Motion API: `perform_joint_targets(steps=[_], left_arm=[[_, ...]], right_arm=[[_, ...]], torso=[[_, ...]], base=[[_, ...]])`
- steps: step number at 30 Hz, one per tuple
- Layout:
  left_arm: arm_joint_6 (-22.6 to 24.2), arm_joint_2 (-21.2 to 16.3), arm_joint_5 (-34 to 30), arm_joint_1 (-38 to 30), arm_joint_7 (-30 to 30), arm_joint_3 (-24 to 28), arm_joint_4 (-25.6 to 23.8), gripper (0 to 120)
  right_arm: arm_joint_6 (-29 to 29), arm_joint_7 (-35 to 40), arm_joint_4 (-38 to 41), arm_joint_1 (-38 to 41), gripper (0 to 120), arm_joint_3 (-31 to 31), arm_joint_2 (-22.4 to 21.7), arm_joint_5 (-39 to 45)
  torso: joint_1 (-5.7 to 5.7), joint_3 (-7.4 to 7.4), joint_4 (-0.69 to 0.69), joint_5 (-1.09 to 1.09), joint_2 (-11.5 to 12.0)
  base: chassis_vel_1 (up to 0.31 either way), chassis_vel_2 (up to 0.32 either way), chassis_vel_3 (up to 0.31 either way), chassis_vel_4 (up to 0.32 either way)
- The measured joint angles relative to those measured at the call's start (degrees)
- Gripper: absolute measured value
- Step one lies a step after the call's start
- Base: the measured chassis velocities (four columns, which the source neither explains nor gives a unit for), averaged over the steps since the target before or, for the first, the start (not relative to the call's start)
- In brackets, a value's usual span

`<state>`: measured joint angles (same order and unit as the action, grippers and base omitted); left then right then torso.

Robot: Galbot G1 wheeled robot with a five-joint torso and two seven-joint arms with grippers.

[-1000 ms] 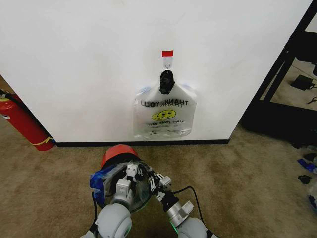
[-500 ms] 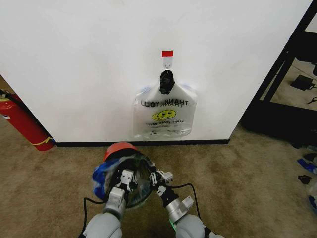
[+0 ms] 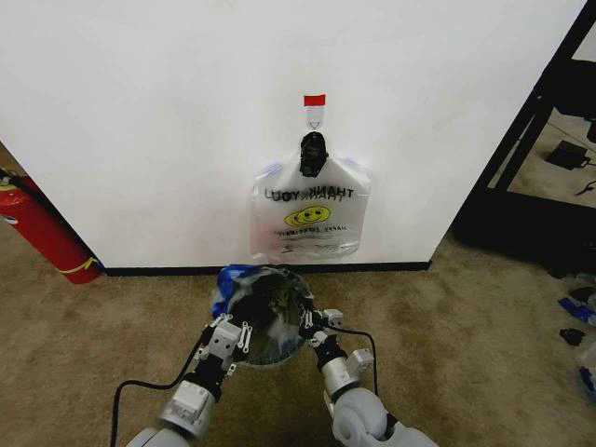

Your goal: Pick up the garbage bag from the wall and place it over the trash bin.

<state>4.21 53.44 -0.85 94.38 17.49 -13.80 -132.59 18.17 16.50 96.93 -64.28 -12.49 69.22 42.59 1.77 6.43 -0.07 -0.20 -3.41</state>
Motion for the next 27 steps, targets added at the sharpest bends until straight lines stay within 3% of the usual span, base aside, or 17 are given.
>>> perform_joint_targets(steps=[4,6,10,14,19,24,27], left_arm=[[-0.1,0.8,2.9,-1.4,1.0,-1.1,1.1,53],[0.1,0.9,3.0,-1.8,1.0,-1.2,1.6,55],[1.8,1.0,2.5,-4.1,1.3,-1.1,4.8,73],[2.6,1.4,1.9,-5.7,2.7,-0.9,7.5,83],[2.9,1.5,0.2,-6.1,5.1,-0.7,7.7,63],[2.9,1.5,-0.8,-6.1,5.5,-0.7,6.8,51],[3.0,1.3,-1.5,-6.2,5.5,-0.8,6.4,33]], right_arm=[[-0.3,0.5,0.6,0.2,0,0.1,-0.2,0.9],[-0.4,0.5,0.8,0.1,0,0.1,-0.3,0.9],[-0.4,0.3,1.6,-0.4,0,0.0,-0.6,0.9],[-0.5,-0.4,2.5,-1.2,0,-0.1,-0.9,0.7],[-0.7,-0.6,2.8,-1.6,0,0.0,-1.1,0.2],[-0.7,-0.5,2.6,-1.6,0,0.0,-0.9,0.1],[-0.8,-0.5,2.6,-1.6,0,0.0,-0.9,0.0]], torso=[[0.0,0.0,-0.02,-0.01,0.0],[0.0,0.0,-0.01,-0.01,0.0],[0.0,0.0,-0.02,-0.01,0.0],[0.0,0.0,-0.02,-0.01,0.0],[0.0,0.0,-0.02,0.0,0.0],[0.0,0.0,-0.02,0.0,0.0],[0.0,0.0,-0.01,0.0,0.0]], base=[[0.0,0.0,0.0,0.0],[0.0,0.0,0.0,0.0],[0.0,0.0,0.0,0.0],[0.0,0.0,0.0,0.0],[0.0,0.0,0.0,0.0],[0.0,0.0,0.0,0.0],[0.0,0.0,0.0,0.0]])
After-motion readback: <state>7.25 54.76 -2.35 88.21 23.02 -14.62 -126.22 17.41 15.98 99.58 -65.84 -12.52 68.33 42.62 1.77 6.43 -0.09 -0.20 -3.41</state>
